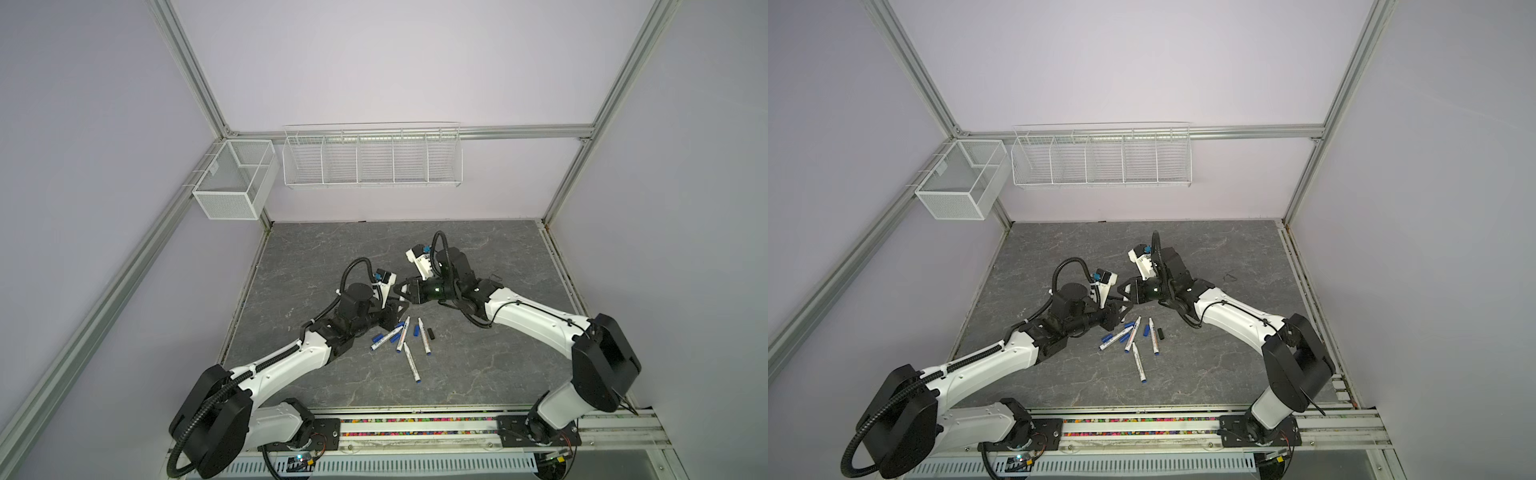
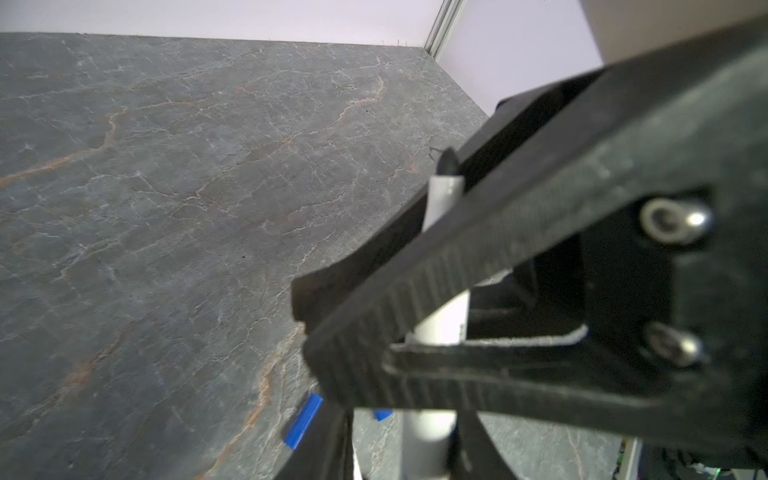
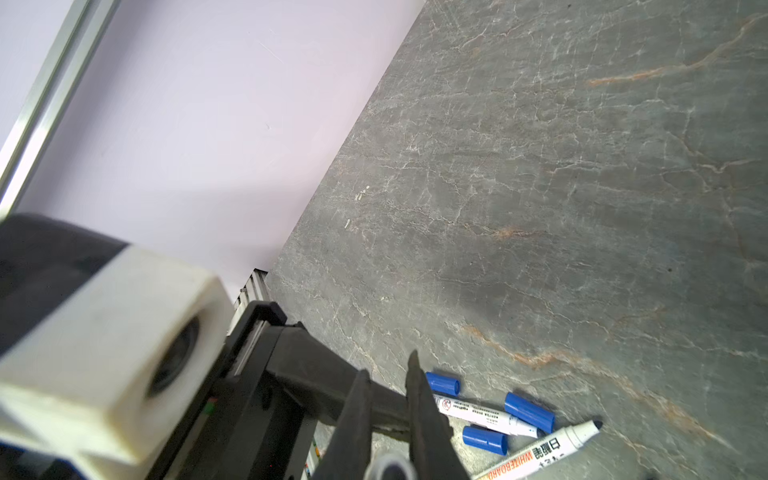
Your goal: Insert the pens into the pen caps
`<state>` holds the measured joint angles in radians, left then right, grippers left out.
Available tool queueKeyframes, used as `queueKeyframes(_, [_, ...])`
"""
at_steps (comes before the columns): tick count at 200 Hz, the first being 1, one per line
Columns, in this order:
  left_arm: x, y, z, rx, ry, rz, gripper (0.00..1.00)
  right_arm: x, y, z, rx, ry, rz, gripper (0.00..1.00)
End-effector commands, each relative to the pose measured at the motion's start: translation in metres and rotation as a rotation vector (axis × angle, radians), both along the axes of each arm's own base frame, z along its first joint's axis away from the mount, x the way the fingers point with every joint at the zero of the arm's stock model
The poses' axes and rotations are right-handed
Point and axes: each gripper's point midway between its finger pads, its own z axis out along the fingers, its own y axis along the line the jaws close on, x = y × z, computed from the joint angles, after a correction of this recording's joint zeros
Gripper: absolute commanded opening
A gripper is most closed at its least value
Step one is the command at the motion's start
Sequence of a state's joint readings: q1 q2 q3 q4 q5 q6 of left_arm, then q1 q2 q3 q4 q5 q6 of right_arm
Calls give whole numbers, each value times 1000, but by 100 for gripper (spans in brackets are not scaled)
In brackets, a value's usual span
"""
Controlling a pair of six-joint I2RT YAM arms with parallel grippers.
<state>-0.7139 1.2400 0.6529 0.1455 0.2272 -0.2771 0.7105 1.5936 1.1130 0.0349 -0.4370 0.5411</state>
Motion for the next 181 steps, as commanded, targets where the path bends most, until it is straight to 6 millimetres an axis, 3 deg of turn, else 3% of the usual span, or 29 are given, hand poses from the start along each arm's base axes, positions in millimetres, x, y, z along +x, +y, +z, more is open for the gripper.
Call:
queueKeyframes(1, [3, -7, 22, -42, -42, -25, 26, -6, -1, 12, 54, 11, 17, 7])
queueKeyframes(17, [2, -9, 29, -55, -57, -40, 18, -5, -1, 10, 51, 15, 15, 7])
queueKeyframes(38, [-1, -13, 30, -55, -55, -66, 0, -4, -3, 9, 50, 17, 7, 7])
queueKeyframes(77, [0, -12, 12, -57, 3, -47, 0, -1, -12, 9, 49, 15, -26, 9])
queueKeyframes(84, [1, -11, 8, -60, 14, -31, 0, 1, -17, 9, 40, 10, -45, 16])
queueKeyframes(99, [6, -4, -1, -52, 36, 26, 0, 4, -32, 8, 6, -9, -107, 44])
queueKeyframes(114, [11, 5, -11, -28, 53, 94, 0, 6, -52, 5, -54, -38, -186, 55])
queueKeyframes(151, [24, 29, -25, 42, 78, 240, 0, 1, -105, -17, -269, -83, -346, 57])
queueKeyframes(181, [21, 26, -29, 60, 65, 201, 0, -15, -117, -56, -482, -54, -316, 56])
